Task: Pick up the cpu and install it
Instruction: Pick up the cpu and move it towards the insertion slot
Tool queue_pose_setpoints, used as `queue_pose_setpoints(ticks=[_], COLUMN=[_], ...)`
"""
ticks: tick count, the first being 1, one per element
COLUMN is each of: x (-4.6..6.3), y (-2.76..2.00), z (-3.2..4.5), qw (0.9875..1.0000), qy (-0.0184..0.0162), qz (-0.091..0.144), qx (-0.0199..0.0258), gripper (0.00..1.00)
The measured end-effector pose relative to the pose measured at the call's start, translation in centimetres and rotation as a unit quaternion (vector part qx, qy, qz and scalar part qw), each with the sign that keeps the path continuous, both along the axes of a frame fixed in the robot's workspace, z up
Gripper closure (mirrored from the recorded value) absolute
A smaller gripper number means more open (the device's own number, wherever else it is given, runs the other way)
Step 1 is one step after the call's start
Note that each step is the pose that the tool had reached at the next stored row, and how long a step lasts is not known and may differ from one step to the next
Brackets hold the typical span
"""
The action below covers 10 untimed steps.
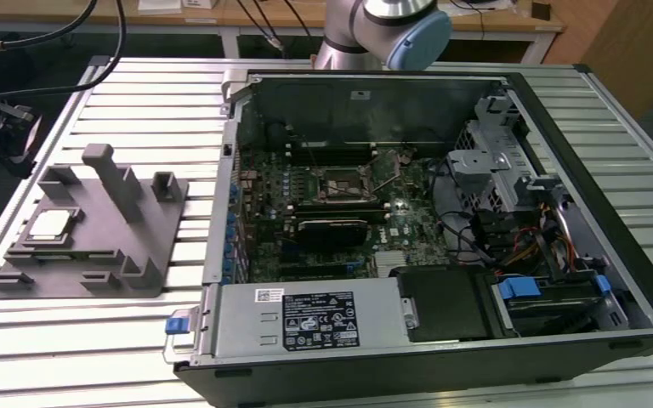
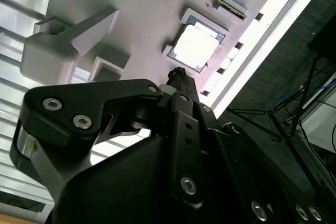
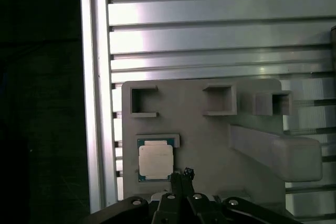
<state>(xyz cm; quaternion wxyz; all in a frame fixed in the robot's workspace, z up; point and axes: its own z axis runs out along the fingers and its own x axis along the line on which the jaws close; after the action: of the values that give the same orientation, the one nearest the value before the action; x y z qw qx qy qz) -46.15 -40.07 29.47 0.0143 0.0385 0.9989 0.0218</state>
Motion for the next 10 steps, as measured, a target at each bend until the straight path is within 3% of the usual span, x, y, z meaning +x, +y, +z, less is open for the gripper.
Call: queue_pose_setpoints(ticks=[10], x=[-0.3], y=[-0.17], z=[-1.18], qw=[1.0000], qy=[0.0001], qz=[0.000], qx=[0.0000], gripper=[0.89])
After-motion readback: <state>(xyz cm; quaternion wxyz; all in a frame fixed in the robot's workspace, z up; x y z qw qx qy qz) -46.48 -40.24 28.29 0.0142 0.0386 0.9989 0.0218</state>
